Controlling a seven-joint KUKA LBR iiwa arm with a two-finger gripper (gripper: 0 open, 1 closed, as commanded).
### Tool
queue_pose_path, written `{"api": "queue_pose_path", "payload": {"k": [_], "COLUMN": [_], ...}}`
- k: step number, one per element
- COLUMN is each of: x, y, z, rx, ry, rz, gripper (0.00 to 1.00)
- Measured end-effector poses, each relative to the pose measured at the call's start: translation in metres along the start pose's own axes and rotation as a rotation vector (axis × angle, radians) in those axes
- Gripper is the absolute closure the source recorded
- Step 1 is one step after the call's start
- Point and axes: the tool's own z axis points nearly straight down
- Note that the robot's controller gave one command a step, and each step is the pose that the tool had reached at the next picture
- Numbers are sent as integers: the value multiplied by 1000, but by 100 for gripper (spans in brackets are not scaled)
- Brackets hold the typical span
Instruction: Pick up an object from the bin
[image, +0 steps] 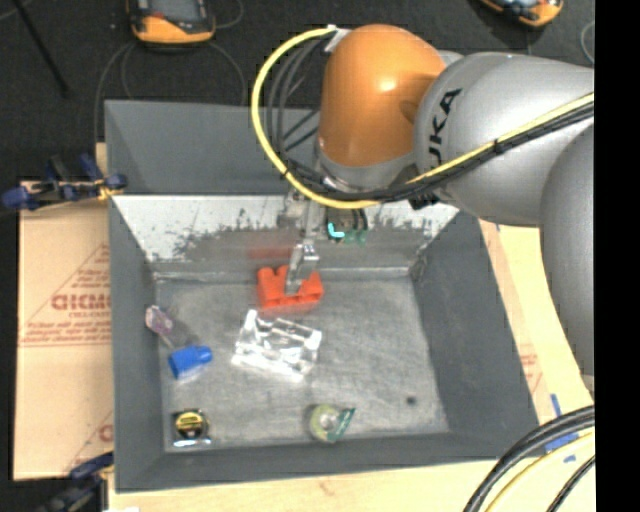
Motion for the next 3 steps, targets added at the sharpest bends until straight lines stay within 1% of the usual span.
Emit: {"api": "queue_pose_path", "payload": {"k": [1,2,3], "x": [-4,1,-6], "y": [-20,-31,-6], "z": [96,105,99], "rx": [-1,-2,-4], "ry": [-18,-20,-8], "rz": [191,543,607], "gripper": [0,0,0]}}
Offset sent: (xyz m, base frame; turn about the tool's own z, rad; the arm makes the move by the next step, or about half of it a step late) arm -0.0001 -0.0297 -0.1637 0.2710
